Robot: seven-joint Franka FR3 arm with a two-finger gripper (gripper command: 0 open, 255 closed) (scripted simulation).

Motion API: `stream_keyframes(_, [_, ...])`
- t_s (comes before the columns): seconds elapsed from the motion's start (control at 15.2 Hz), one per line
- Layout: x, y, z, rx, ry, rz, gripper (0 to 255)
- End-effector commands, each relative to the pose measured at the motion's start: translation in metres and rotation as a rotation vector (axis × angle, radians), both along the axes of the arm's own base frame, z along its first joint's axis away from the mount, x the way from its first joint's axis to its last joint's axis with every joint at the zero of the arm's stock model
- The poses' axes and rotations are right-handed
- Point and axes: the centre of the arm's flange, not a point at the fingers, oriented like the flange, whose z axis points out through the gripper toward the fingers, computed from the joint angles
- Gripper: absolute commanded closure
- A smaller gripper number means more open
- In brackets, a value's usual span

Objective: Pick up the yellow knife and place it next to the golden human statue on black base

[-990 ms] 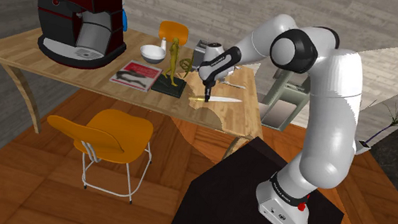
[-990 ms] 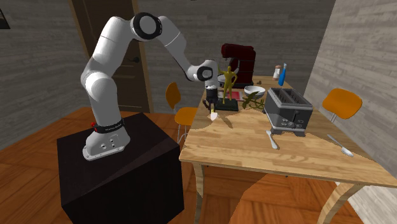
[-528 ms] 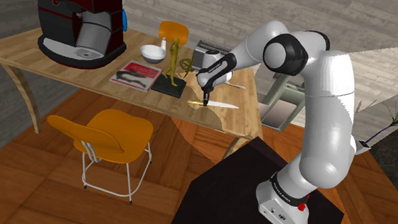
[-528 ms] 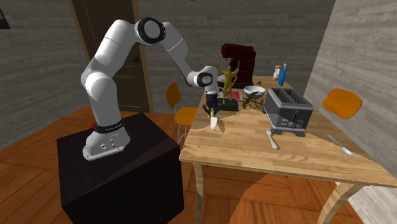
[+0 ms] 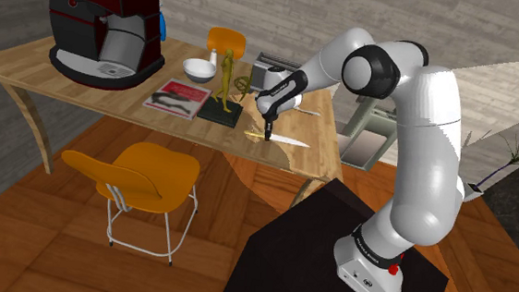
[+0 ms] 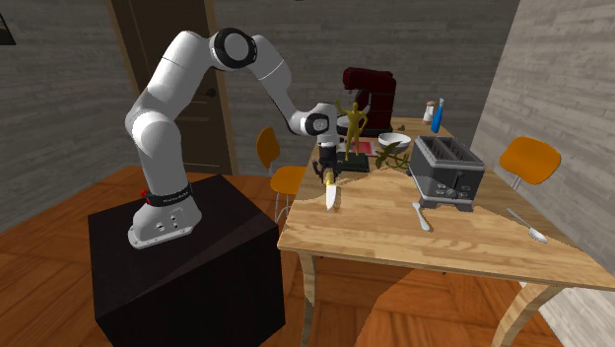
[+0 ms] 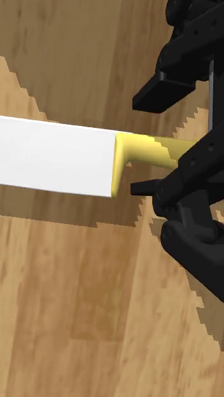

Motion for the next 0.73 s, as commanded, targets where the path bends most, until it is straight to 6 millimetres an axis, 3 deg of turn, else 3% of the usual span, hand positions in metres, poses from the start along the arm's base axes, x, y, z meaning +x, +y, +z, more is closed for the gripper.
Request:
stream_keyframes(0.0, [0.000,0.000,0.000,0.000,0.000,0.000,0])
stream_keyframes(0.26, [0.000,0.000,0.000,0.000,0.000,0.000,0])
stream_keyframes(0.53, [0.004,0.008,0.049,0.000,0.000,0.000,0])
stream_keyframes(0.66, [0.003,0.008,0.049,0.000,0.000,0.000,0])
